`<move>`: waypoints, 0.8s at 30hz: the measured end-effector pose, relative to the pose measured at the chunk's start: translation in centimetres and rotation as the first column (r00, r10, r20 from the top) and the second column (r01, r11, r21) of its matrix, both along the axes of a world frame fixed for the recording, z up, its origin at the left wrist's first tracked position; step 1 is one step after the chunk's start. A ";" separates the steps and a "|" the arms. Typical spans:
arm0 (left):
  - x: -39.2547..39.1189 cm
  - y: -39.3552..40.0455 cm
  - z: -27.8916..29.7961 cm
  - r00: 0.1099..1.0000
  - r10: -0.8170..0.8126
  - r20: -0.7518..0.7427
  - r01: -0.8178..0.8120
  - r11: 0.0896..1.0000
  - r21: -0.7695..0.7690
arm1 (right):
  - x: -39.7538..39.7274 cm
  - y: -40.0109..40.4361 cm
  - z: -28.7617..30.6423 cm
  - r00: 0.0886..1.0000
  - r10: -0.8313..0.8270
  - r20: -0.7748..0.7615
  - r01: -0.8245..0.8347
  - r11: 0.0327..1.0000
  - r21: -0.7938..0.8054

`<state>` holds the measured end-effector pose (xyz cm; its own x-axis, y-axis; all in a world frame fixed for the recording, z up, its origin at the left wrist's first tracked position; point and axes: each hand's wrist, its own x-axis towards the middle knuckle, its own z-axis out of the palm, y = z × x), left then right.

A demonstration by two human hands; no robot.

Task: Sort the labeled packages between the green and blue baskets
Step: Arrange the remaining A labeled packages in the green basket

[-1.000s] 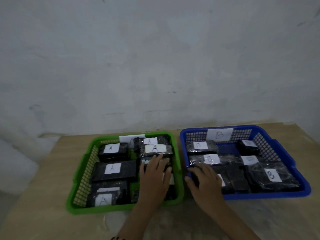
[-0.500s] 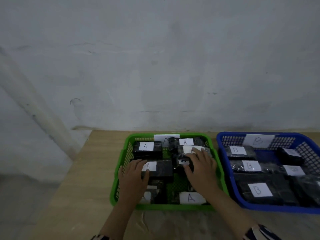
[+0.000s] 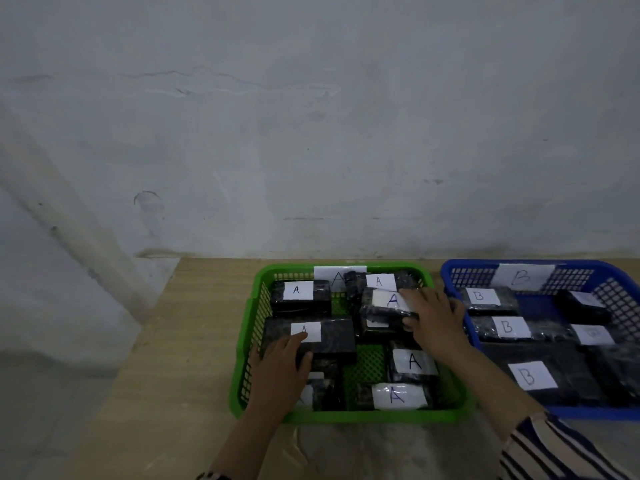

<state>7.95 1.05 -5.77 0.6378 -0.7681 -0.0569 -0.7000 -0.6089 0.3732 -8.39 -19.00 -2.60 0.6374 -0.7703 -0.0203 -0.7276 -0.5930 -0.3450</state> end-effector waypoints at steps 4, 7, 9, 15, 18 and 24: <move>-0.4 -0.8 0.5 0.982 -0.033 -0.186 -0.020 0.962 -0.272 | -0.4 3.1 0.2 0.971 0.089 0.221 -0.098 0.995 0.030; -0.9 -1.6 1.9 0.853 -0.098 -0.512 -0.123 0.916 -0.381 | -0.3 5.6 -0.4 0.939 0.193 0.285 -0.211 0.977 0.032; -1.0 -2.0 2.6 0.740 -0.119 -0.662 -0.188 0.908 -0.375 | 0.3 6.8 -0.6 0.920 0.221 0.325 -0.253 0.966 0.059; 0.7 -0.8 3.5 0.720 -0.130 -0.682 -0.211 0.895 -0.392 | 1.2 7.9 -0.1 0.880 0.113 0.461 -0.303 0.882 0.361; 1.3 0.2 3.5 0.752 -0.131 -0.646 -0.181 0.901 -0.394 | 1.8 7.9 0.3 0.916 -0.024 0.400 -0.234 0.778 0.582; 1.6 1.3 3.1 0.791 -0.104 -0.603 -0.170 0.909 -0.380 | 2.9 8.4 0.6 0.938 -0.004 0.346 -0.241 0.710 0.662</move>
